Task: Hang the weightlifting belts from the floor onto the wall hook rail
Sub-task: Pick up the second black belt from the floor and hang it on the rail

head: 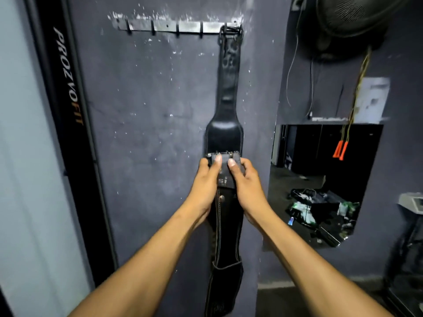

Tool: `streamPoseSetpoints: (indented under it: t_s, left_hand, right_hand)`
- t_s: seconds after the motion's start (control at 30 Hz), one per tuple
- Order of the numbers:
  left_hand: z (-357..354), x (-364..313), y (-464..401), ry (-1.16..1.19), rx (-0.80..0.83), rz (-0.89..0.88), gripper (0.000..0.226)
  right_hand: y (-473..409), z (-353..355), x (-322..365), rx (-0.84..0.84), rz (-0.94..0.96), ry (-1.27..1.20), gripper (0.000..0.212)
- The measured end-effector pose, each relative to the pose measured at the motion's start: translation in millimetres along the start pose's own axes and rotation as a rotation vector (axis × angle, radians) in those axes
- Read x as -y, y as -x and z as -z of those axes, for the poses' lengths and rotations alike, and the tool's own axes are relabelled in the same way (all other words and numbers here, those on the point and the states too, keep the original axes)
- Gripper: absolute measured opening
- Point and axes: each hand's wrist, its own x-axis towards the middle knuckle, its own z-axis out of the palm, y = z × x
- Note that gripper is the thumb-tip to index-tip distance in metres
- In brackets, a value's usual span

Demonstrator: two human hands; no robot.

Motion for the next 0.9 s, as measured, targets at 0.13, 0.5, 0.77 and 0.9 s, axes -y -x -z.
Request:
streamPoseSetpoints:
  t_s: [0.13, 0.5, 0.77, 0.9]
  left_hand:
    - [12, -28, -7, -0.212, 0.006, -0.066, 0.028]
    - [28, 0, 17, 0.019, 0.245, -0.005, 0.019]
    - [21, -13, 21, 0.072, 0.397, 0.057, 0.034]
    - [43, 27, 54, 0.072, 0.442, 0.191, 0.055]
  right_hand:
    - [-2, -14, 21, -0.034, 0.092, 0.098, 0.02]
    - [-38, -33, 102, -0.147, 0.205, 0.024, 0.032]
    - [-37, -14, 110, -0.181, 0.248, -0.043, 0.04]
    - [-46, -14, 134, -0.183, 0.311, -0.057, 0.04]
